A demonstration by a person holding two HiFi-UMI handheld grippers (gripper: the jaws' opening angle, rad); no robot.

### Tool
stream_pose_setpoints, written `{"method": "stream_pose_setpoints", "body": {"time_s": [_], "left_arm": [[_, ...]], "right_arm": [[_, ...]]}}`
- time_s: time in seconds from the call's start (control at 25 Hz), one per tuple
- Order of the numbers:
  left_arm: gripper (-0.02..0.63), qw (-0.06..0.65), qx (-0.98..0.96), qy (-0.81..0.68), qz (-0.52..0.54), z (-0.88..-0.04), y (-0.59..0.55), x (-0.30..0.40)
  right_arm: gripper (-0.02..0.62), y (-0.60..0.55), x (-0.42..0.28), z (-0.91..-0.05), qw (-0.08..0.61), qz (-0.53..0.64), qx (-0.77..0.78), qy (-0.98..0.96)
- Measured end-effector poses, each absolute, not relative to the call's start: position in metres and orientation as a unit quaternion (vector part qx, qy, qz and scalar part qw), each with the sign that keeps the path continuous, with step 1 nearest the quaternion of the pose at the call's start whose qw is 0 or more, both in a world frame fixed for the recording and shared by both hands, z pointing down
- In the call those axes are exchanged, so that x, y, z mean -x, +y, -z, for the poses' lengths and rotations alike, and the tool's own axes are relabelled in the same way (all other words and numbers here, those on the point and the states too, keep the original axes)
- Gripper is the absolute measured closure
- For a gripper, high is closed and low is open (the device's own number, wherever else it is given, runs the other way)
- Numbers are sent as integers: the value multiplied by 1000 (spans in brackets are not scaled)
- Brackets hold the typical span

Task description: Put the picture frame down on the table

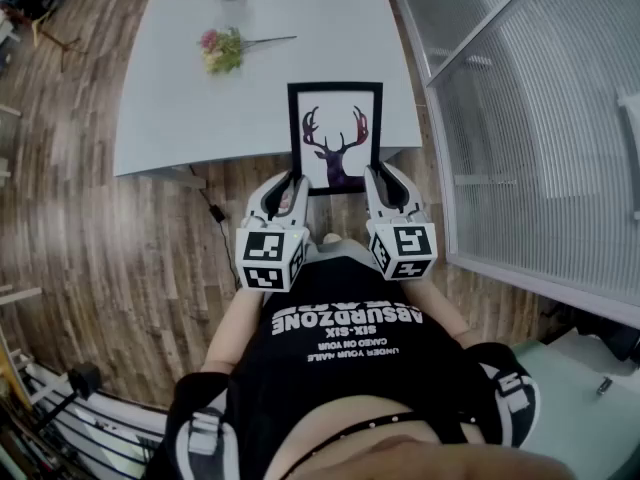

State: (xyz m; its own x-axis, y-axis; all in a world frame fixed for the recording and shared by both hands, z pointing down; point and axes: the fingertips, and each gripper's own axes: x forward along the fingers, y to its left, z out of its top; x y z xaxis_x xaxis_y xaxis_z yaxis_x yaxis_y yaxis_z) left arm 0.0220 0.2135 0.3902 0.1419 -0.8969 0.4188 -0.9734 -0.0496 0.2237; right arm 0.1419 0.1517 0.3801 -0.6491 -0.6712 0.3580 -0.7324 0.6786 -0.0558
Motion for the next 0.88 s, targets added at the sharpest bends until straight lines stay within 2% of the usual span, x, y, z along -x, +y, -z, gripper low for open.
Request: {"method": "stream_pose_setpoints", "body": {"time_s": [0.88], "left_arm": [[512,247,-748,-608,-95,-400,125,16]], "right_arm": [[505,75,-109,-390,166,-117,-417,-886]]}}
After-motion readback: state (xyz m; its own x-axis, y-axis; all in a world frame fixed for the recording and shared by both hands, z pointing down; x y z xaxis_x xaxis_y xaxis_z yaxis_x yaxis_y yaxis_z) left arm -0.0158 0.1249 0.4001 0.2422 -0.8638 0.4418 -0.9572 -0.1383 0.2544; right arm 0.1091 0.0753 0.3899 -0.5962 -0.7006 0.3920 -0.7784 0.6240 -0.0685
